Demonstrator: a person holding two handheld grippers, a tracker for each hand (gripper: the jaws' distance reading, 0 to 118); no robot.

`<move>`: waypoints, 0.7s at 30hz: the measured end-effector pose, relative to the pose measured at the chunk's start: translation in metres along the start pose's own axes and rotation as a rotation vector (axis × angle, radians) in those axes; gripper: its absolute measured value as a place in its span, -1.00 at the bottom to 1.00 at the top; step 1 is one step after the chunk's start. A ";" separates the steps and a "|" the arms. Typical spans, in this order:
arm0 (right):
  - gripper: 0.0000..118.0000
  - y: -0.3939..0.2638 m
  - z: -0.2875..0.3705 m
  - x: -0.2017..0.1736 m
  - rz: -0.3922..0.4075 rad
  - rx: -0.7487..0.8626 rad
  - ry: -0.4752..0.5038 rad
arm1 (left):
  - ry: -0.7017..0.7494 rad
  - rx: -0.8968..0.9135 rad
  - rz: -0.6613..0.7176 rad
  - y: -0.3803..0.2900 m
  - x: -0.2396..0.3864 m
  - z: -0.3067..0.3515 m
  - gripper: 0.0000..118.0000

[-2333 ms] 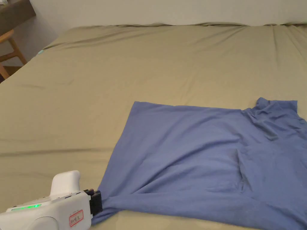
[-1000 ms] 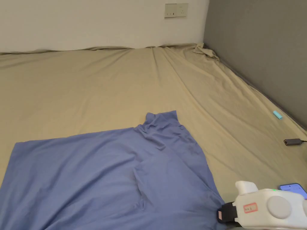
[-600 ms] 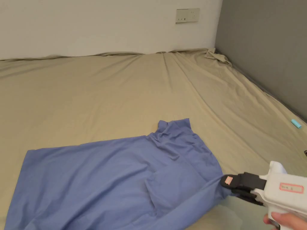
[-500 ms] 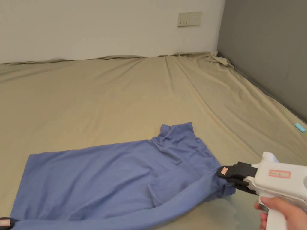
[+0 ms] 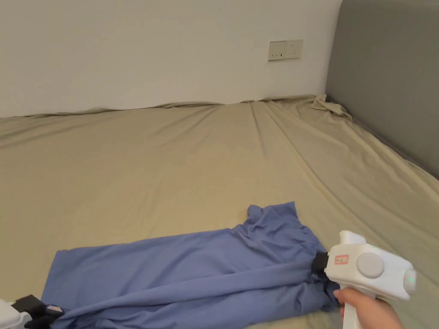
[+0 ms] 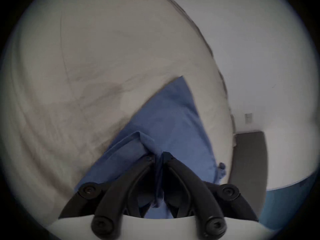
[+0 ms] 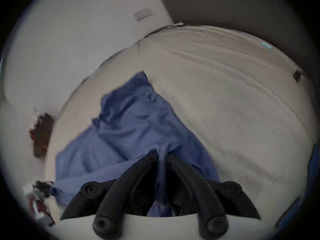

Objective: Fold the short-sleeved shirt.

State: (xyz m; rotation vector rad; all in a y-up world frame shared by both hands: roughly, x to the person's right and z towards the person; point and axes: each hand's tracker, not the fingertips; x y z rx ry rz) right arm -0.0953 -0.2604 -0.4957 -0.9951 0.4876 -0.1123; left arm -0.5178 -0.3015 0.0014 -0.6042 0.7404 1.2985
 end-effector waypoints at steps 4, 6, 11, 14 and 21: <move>0.48 0.001 0.001 -0.008 0.183 0.037 -0.032 | -0.026 0.043 -0.122 0.003 -0.004 -0.006 0.19; 0.86 0.009 0.021 -0.016 0.295 -0.021 -0.109 | 0.014 0.064 -0.190 0.007 0.009 0.020 0.41; 1.00 -0.011 0.132 -0.019 0.349 0.305 -0.048 | 0.044 0.287 -0.513 0.008 0.006 0.100 1.00; 1.00 -0.040 0.150 -0.015 0.373 0.271 -0.037 | 0.153 0.265 -0.690 -0.012 0.001 0.133 1.00; -0.96 -0.142 0.143 -0.008 0.359 0.176 0.023 | 0.167 0.078 -0.794 -0.046 -0.026 0.110 -1.00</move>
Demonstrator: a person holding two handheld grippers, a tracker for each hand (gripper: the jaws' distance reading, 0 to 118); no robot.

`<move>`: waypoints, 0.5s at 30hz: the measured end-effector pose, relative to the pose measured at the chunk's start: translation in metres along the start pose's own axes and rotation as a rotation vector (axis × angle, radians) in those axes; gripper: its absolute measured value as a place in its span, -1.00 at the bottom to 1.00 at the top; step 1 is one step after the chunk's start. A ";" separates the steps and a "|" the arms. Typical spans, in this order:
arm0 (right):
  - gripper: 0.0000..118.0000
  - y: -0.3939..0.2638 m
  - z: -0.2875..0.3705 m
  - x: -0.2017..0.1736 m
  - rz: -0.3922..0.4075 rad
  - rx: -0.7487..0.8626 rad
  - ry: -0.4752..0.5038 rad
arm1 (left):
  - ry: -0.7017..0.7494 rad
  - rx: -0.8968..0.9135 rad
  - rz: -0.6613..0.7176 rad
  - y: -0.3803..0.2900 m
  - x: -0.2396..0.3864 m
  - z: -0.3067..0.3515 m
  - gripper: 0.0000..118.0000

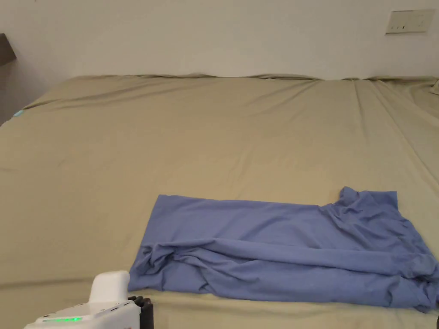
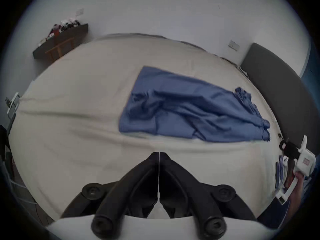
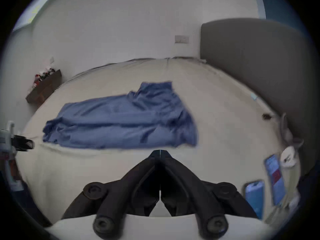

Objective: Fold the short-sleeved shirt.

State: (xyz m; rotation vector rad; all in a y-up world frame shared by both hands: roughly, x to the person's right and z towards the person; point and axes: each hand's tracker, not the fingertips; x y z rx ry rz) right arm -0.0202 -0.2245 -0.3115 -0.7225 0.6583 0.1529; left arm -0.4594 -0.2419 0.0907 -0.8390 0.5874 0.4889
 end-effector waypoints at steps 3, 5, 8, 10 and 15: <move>-0.96 -0.007 0.023 -0.028 -0.041 -0.008 0.073 | 0.062 0.009 0.004 0.016 -0.005 -0.008 -1.00; -0.96 -0.005 0.015 -0.021 -0.020 -0.047 0.095 | 0.180 0.087 -0.045 0.036 -0.012 -0.014 -0.10; -0.96 0.000 0.014 -0.018 0.011 -0.037 0.079 | 0.256 0.007 -0.103 0.064 -0.015 -0.025 1.00; -0.96 0.005 0.009 -0.014 0.000 -0.038 0.078 | 0.210 -0.008 -0.126 0.074 -0.011 -0.044 1.00; -0.96 0.014 0.000 -0.003 -0.031 -0.043 0.030 | 0.209 -0.058 -0.128 0.081 -0.003 -0.071 1.00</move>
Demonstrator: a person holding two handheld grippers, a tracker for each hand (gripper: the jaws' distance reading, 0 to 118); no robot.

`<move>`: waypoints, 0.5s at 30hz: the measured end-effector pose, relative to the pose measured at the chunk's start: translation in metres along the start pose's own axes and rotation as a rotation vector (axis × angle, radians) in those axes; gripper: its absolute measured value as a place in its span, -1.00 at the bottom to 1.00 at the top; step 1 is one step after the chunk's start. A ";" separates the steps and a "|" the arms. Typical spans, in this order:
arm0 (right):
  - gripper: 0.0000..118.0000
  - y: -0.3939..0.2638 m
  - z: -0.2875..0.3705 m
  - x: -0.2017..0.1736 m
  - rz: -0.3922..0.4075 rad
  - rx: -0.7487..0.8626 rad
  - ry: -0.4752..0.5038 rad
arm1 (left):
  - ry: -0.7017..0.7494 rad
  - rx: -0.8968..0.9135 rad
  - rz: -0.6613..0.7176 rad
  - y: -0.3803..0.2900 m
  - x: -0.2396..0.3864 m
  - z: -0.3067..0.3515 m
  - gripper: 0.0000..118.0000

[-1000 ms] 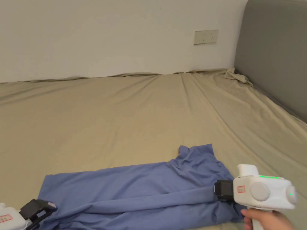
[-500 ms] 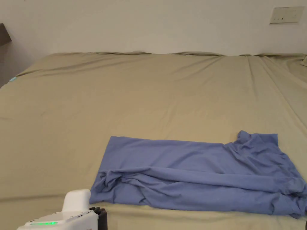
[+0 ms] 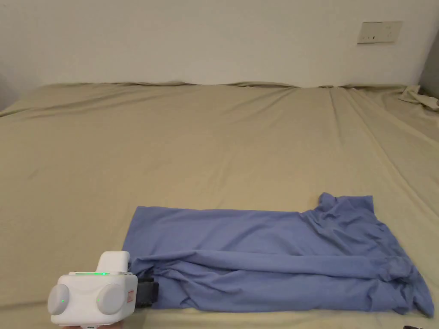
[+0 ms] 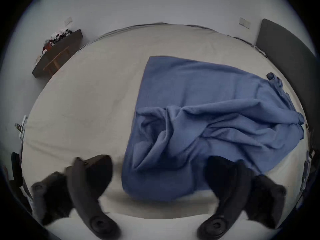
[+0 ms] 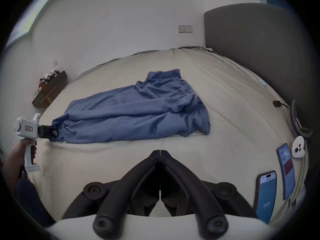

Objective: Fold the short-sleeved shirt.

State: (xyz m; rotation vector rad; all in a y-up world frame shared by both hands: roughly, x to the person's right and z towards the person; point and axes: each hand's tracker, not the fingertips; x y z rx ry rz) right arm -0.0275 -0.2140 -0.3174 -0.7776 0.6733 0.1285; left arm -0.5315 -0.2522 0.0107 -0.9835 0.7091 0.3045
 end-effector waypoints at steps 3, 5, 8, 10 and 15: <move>-0.96 0.009 -0.017 0.015 0.012 -0.021 -0.042 | -0.138 0.003 0.072 -0.005 0.002 -0.010 0.10; -0.96 0.019 -0.029 0.027 0.025 -0.025 -0.059 | -0.227 0.059 0.022 0.000 0.009 -0.005 -0.73; 0.01 0.038 -0.055 0.044 0.021 -0.056 -0.001 | -0.259 0.059 -0.012 0.007 0.002 -0.005 -0.73; 0.98 0.046 -0.070 0.047 0.012 -0.030 0.012 | -0.317 0.045 0.081 0.000 -0.003 -0.010 -0.73; 1.00 0.072 -0.102 0.044 0.024 -0.148 -0.022 | -0.368 0.028 0.181 -0.015 -0.017 0.009 -0.73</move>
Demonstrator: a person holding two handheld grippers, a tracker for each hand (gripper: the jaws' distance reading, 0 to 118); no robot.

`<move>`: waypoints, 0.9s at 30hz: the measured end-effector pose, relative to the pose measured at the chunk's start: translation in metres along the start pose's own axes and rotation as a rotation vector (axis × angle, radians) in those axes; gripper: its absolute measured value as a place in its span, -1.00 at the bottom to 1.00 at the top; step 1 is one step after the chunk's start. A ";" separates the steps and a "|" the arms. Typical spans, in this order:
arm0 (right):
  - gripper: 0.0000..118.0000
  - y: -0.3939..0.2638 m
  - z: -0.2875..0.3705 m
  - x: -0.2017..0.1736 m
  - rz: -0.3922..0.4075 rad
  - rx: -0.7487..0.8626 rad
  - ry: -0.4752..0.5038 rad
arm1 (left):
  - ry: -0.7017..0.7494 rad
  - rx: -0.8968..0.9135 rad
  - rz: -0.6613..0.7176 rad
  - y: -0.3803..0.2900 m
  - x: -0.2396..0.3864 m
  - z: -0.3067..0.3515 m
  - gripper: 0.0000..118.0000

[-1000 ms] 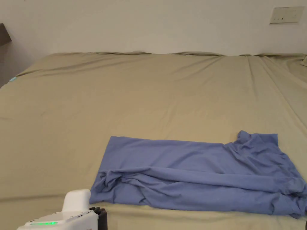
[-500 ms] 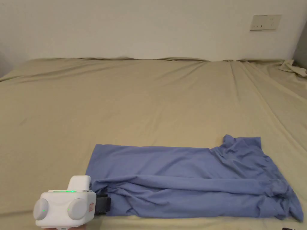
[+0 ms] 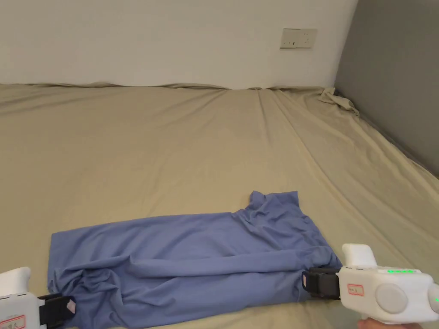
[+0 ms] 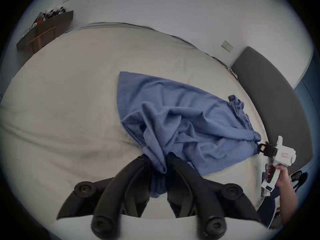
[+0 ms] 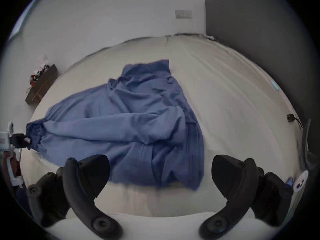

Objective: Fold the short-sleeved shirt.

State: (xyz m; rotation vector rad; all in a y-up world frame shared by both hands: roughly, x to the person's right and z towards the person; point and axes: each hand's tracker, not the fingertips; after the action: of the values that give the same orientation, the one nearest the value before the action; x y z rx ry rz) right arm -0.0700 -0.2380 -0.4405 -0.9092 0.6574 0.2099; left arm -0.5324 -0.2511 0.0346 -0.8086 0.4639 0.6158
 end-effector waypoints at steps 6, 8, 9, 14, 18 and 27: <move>0.59 0.003 -0.025 -0.006 0.005 -0.125 -0.086 | 0.001 -0.030 0.031 0.003 -0.028 0.002 -0.73; -0.37 0.005 -0.016 -0.005 0.007 -0.118 -0.050 | 0.008 -0.058 -0.006 0.003 -0.022 0.010 -0.73; -0.72 0.005 -0.004 -0.006 -0.002 -0.085 0.003 | 0.005 -0.056 -0.039 0.003 -0.018 0.014 -0.73; -0.73 -0.005 0.040 -0.011 0.064 -0.099 0.066 | -0.079 -0.094 -0.008 -0.002 -0.025 0.033 -0.74; -0.73 -0.017 0.091 -0.003 0.033 -0.115 0.098 | -0.072 -0.149 -0.078 -0.002 -0.029 0.064 -0.74; -0.73 -0.086 0.101 0.031 0.043 -0.390 0.113 | -0.051 -0.418 -0.082 -0.061 -0.055 0.084 -0.74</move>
State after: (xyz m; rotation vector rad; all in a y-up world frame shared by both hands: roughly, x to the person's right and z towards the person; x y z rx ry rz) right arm 0.0360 -0.2144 -0.3588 -1.2884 0.7553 0.3343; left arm -0.5198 -0.2359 0.1504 -1.1997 0.2548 0.6647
